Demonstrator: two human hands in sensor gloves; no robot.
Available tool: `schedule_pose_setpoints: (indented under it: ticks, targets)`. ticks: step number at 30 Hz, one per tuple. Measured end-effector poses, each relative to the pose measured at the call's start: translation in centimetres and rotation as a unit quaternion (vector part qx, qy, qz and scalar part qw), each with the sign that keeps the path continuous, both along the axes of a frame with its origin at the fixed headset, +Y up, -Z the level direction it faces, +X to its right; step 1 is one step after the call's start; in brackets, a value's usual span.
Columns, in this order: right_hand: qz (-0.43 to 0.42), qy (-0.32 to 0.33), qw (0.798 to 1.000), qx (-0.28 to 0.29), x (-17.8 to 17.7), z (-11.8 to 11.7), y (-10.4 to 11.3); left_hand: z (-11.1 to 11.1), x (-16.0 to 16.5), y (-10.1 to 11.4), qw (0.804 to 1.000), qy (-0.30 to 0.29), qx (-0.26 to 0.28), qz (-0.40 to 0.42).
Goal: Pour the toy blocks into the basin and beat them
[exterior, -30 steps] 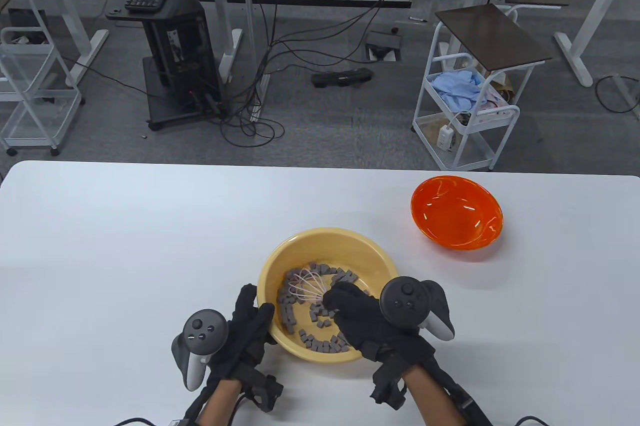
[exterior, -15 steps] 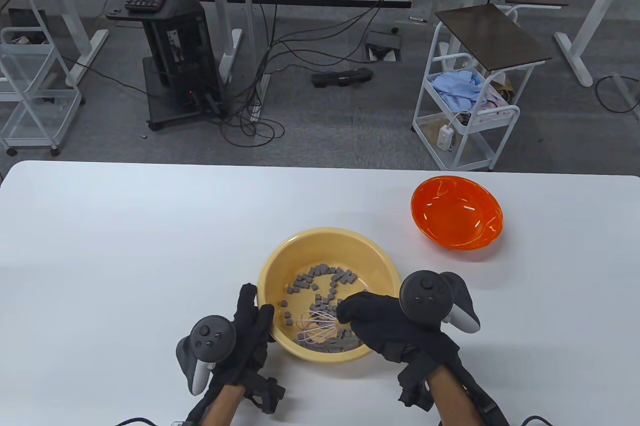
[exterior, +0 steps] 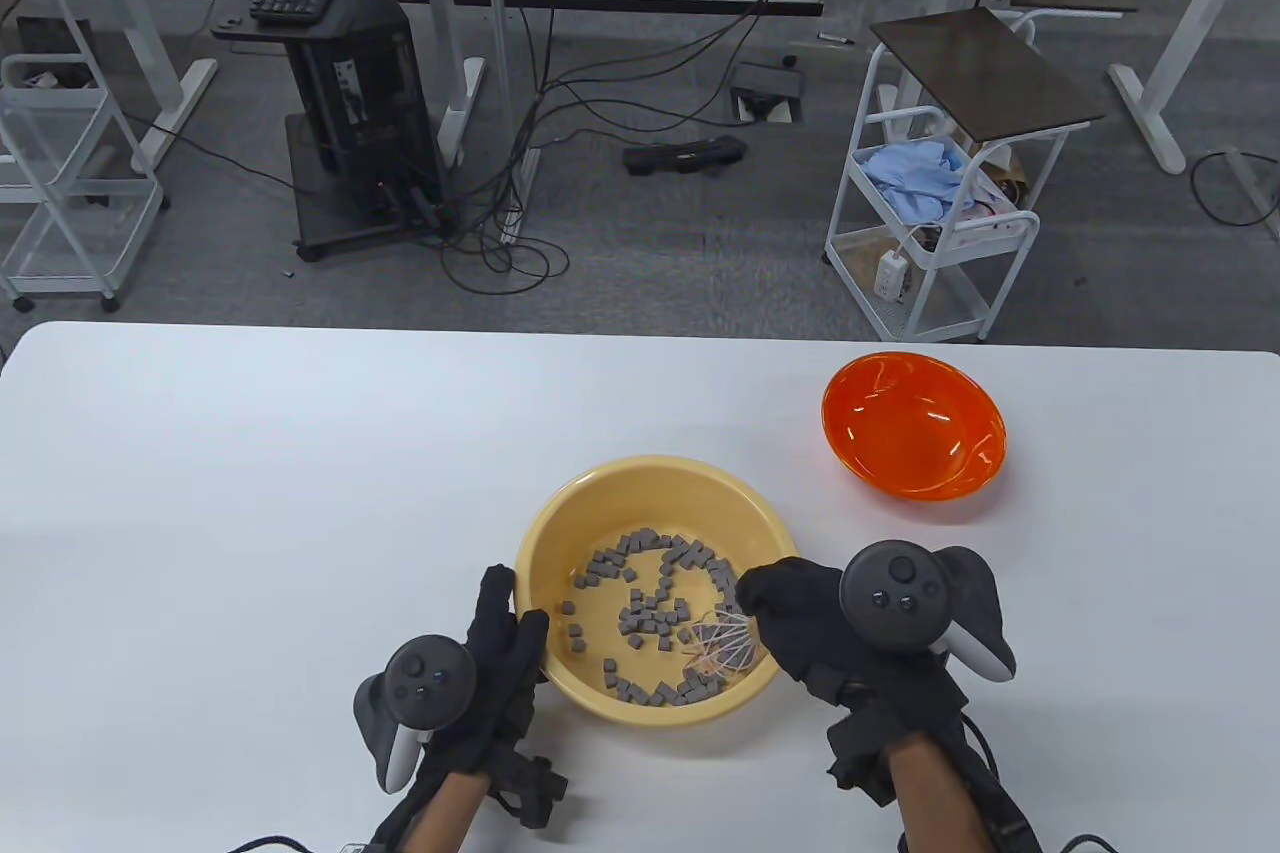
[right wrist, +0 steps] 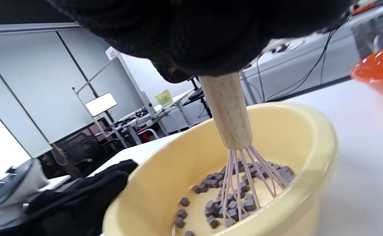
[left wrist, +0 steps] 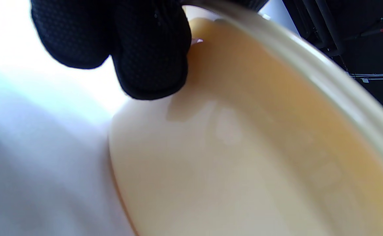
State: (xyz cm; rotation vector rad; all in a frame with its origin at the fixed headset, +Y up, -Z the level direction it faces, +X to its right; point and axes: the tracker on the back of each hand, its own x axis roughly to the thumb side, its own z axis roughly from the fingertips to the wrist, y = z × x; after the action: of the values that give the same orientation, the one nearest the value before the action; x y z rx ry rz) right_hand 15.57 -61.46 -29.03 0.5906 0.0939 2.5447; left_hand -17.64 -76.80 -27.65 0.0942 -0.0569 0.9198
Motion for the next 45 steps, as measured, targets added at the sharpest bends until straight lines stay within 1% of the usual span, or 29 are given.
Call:
schedule_pose_setpoints:
  ticks: [6,10,16,18,23,28,34,38,41,45]
  targets:
    - [0.021,-0.025,0.999,0.042,-0.6,0.1,-0.2,0.0,-0.1,0.0,1.000,-0.005,-0.003,0.008]
    - [0.042,-0.036,0.997,0.058,-1.1,-0.2,-0.9,-0.1,-0.2,-0.1,1.000,-0.009,-0.006,0.015]
    - [0.025,-0.029,0.998,0.042,-2.0,-0.7,-2.1,-0.1,-0.3,-0.1,1.000,-0.013,-0.008,0.020]
    - [0.010,-0.020,0.998,0.056,-2.3,-0.8,-2.4,-0.1,-0.3,-0.1,1.000,-0.014,-0.008,0.020]
    - [-0.005,-0.008,0.999,0.038,-3.1,-1.2,-3.4,-0.2,-0.3,-0.1,1.000,-0.016,-0.009,0.021]
    - [-0.031,0.005,0.999,0.044,-3.6,-1.4,-4.0,-0.2,-0.4,-0.1,1.000,-0.017,-0.010,0.020]
    - [-0.079,0.053,0.995,0.002,-4.2,-1.4,-4.4,-0.2,-0.4,-0.1,1.000,-0.018,-0.010,0.020]
    - [-0.114,0.096,0.988,-0.034,-4.7,-1.2,-4.3,-0.2,-0.4,-0.1,1.000,-0.018,-0.011,0.019]
    - [-0.120,0.117,0.985,-0.051,-4.8,-1.1,-4.0,-0.2,-0.4,-0.1,1.000,-0.018,-0.011,0.019]
    - [-0.113,0.127,0.984,-0.056,-4.4,-0.9,-3.2,-0.2,-0.4,-0.2,1.000,-0.018,-0.012,0.018]
